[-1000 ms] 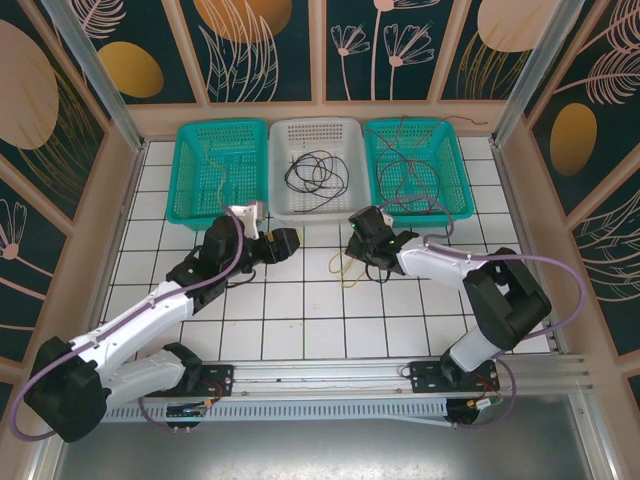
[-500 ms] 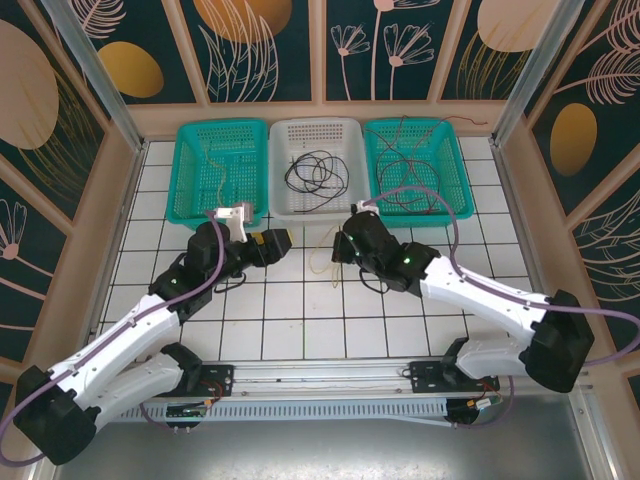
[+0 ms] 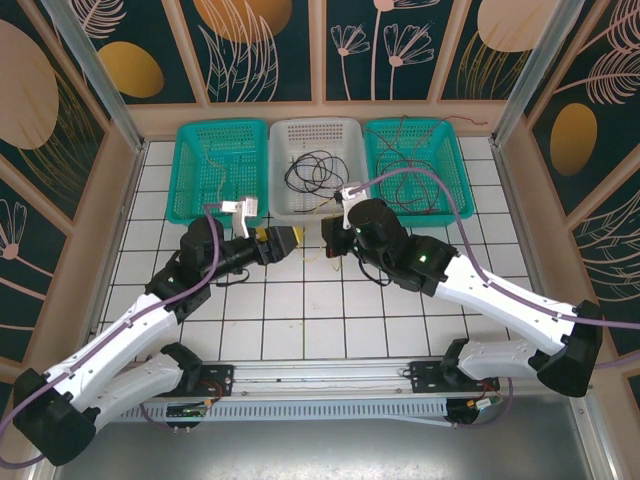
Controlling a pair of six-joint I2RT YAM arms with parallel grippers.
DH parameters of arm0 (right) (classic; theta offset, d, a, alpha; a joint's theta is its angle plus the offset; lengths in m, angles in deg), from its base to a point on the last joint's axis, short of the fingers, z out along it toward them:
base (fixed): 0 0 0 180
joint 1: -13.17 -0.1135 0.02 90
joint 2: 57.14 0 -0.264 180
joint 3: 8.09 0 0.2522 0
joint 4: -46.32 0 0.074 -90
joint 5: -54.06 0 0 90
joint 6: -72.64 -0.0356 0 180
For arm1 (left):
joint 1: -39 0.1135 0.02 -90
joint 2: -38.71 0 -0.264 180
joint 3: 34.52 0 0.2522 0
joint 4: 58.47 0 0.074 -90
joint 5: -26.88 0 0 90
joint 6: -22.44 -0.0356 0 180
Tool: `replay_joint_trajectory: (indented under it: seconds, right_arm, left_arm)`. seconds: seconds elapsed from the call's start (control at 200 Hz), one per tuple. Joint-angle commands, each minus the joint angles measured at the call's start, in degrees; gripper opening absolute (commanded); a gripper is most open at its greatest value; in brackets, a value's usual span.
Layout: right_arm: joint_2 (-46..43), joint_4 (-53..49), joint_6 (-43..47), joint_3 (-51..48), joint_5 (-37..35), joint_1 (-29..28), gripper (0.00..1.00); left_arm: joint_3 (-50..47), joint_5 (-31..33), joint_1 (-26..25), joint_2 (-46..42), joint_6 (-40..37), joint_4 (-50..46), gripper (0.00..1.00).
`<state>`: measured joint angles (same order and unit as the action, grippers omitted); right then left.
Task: Untangle the cables
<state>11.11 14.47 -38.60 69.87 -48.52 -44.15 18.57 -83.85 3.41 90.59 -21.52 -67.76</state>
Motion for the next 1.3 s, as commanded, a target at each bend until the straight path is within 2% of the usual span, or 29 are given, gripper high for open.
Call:
replay_joint_trajectory:
  seconds: [0.0,0.115,0.265,0.491,0.686,0.821,0.951,1.101,1.296]
  right_arm:
    - [-2.1,0.6,4.9,3.1,3.3,0.1,0.00]
    - [-3.1,1.4,5.2,2.6,3.9,0.1,0.00]
    - [-3.6,3.3,5.4,1.5,7.5,0.0,0.00]
    - [-2.9,3.1,6.4,2.2,9.6,0.0,0.00]
    - [-2.8,4.0,5.9,1.7,11.4,0.0,0.00]
    - [-4.1,6.8,4.5,-0.6,11.4,0.1,0.00]
    - [-5.1,9.4,2.7,-2.9,11.4,0.4,0.00]
    - [-6.3,11.6,-0.4,-6.1,6.5,0.7,0.00]
    - [-7.3,17.8,-9.3,-13.8,6.0,0.7,0.00]
  left_arm:
    - [0.8,-4.9,-0.1,0.6,1.0,5.6,0.84]
    - [0.0,-7.5,0.0,2.4,2.6,9.0,0.84]
    - [0.1,-7.7,-0.1,5.6,1.8,7.7,0.79]
    - [-1.0,-3.7,1.1,5.0,0.7,5.1,0.77]
    - [-3.7,-6.0,2.2,6.6,4.2,10.0,0.59]
    - [-3.6,-3.5,2.9,6.3,5.4,11.2,0.26]
    - [-3.9,-1.7,4.5,4.5,8.0,14.6,0.00]
    - [-3.8,3.2,5.6,1.1,10.0,17.9,0.00]
    - [-7.4,18.3,5.8,-7.8,12.5,25.5,0.00]
